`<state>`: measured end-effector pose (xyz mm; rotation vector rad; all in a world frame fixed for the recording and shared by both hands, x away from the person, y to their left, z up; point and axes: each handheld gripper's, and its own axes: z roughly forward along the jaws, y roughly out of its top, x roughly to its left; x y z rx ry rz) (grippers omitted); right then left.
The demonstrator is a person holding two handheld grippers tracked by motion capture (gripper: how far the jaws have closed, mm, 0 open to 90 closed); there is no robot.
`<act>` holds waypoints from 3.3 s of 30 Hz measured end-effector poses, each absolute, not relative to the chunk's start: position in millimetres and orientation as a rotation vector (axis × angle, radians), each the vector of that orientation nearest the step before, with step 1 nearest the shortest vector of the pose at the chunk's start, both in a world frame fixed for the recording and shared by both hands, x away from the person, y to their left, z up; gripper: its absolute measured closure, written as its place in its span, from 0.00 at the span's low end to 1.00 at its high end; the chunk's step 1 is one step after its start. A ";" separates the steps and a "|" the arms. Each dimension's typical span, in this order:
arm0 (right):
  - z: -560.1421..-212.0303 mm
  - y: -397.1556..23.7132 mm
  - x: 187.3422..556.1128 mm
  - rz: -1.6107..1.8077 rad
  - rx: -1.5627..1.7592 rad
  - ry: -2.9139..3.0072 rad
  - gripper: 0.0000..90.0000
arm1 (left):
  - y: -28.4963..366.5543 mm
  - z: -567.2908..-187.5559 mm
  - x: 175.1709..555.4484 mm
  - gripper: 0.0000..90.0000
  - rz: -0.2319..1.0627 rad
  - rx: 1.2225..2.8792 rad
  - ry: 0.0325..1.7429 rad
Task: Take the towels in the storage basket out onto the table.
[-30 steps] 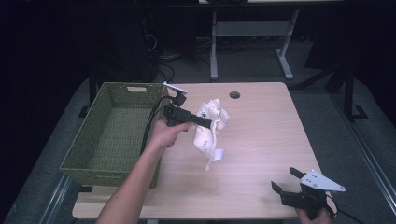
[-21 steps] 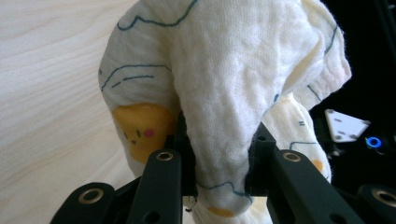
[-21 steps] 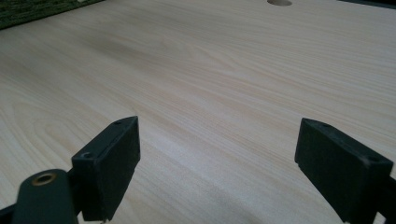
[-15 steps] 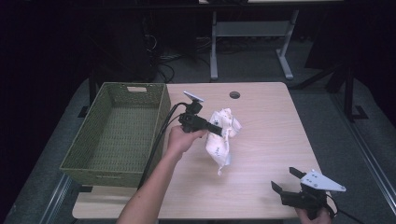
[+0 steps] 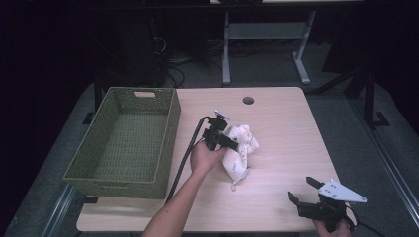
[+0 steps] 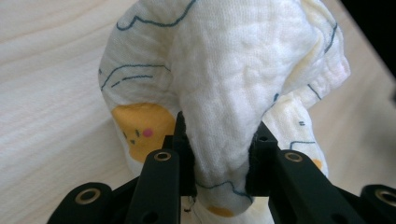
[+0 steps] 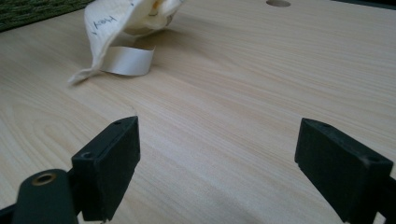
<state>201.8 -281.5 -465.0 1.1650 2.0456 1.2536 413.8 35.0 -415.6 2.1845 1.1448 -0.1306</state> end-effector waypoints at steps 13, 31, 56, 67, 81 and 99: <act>-465.0 -281.6 201.8 1.253 1.164 2.045 0.15 | 11.7 -425.3 398.1 0.78 0.192 2.336 1.077; -463.3 -282.7 201.1 1.260 1.162 2.034 0.15 | -0.8 -441.1 390.3 0.65 0.322 2.416 1.041; -463.1 -279.5 202.0 1.244 1.149 2.047 0.15 | 9.0 -429.6 381.8 0.40 0.321 2.313 1.018; -465.2 -275.8 203.9 1.221 1.142 2.064 0.15 | 25.7 -420.7 377.0 0.35 0.326 2.264 1.010; -466.4 -276.1 203.5 1.209 1.152 2.063 0.15 | 45.3 -414.6 354.7 0.31 0.284 2.225 0.971; -468.7 -274.2 205.2 1.187 1.161 2.077 0.15 | 66.0 -413.4 332.6 0.30 0.291 2.196 0.931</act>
